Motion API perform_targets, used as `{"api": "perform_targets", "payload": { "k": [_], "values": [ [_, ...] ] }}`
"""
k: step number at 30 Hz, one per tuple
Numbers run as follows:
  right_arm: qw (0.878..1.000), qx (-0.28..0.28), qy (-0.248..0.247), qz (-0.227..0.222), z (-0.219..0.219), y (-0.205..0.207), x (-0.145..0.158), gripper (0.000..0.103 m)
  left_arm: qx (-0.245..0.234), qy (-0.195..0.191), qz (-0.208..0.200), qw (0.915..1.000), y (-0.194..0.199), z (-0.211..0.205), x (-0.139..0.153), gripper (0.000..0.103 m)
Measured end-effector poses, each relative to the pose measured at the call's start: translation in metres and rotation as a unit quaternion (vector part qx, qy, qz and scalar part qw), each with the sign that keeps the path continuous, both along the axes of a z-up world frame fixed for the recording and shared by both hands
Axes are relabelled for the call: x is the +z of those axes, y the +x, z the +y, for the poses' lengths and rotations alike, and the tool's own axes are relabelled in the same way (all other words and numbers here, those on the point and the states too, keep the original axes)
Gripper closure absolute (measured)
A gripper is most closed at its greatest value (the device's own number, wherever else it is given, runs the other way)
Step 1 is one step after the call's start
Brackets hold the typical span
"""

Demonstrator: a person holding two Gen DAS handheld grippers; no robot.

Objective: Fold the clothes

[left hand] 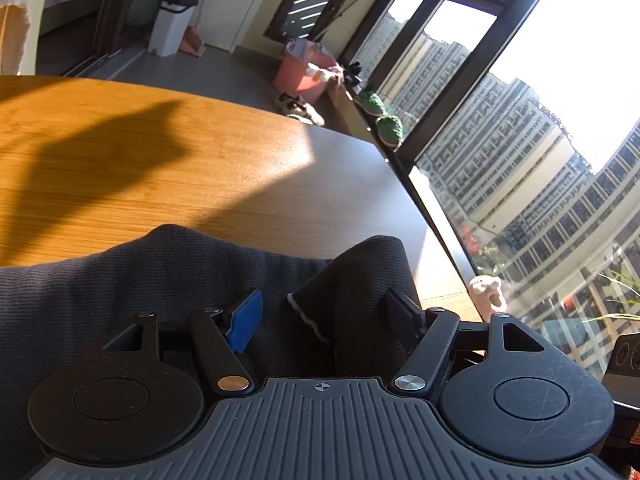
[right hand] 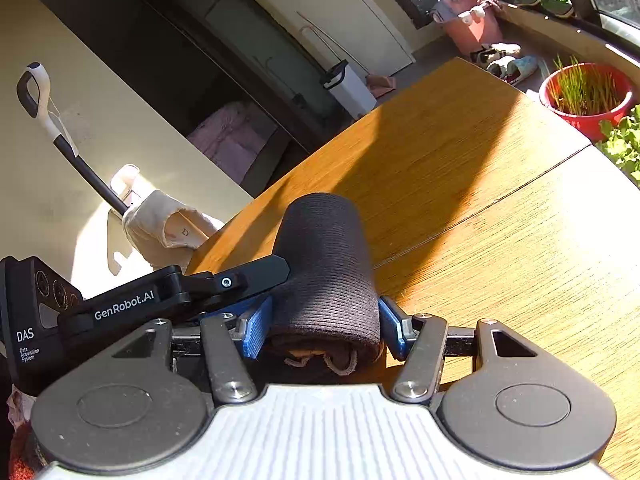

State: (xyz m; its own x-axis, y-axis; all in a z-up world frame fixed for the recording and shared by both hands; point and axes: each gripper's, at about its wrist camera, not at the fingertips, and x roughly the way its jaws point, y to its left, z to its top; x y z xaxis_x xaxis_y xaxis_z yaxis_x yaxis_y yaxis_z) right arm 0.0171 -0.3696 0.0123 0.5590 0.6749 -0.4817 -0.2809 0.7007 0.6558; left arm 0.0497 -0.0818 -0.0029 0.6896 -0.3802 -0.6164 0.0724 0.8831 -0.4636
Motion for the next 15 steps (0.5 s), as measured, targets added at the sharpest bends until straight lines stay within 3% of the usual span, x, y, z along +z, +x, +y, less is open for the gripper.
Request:
{"api": "perform_targets", "payload": {
  "k": [3,8,12,14,15],
  "values": [
    [0.995,0.025,-0.079,-0.062,0.018,-0.014,0.016,0.056,0.005,0.006,-0.001,1.0000,-0.005,0.001,0.003,0.032],
    [0.973,0.046,-0.182,-0.135,0.050,-0.031,0.034,0.057,0.004,0.075,-0.045,0.9961,-0.022,-0.008,0.022,0.030],
    [0.937,0.063,-0.275,-0.204,0.081,-0.052,0.043,0.056,0.000,0.058,-0.062,0.9964,-0.029,-0.005,0.036,0.023],
    [0.912,0.071,-0.319,-0.246,0.099,-0.066,0.044,0.054,0.001,0.062,-0.065,0.9960,-0.028,-0.004,0.037,0.023],
    [0.917,0.073,-0.306,-0.245,0.098,-0.066,0.046,0.053,0.004,0.067,-0.064,0.9957,-0.026,-0.003,0.035,0.023]
  ]
}}
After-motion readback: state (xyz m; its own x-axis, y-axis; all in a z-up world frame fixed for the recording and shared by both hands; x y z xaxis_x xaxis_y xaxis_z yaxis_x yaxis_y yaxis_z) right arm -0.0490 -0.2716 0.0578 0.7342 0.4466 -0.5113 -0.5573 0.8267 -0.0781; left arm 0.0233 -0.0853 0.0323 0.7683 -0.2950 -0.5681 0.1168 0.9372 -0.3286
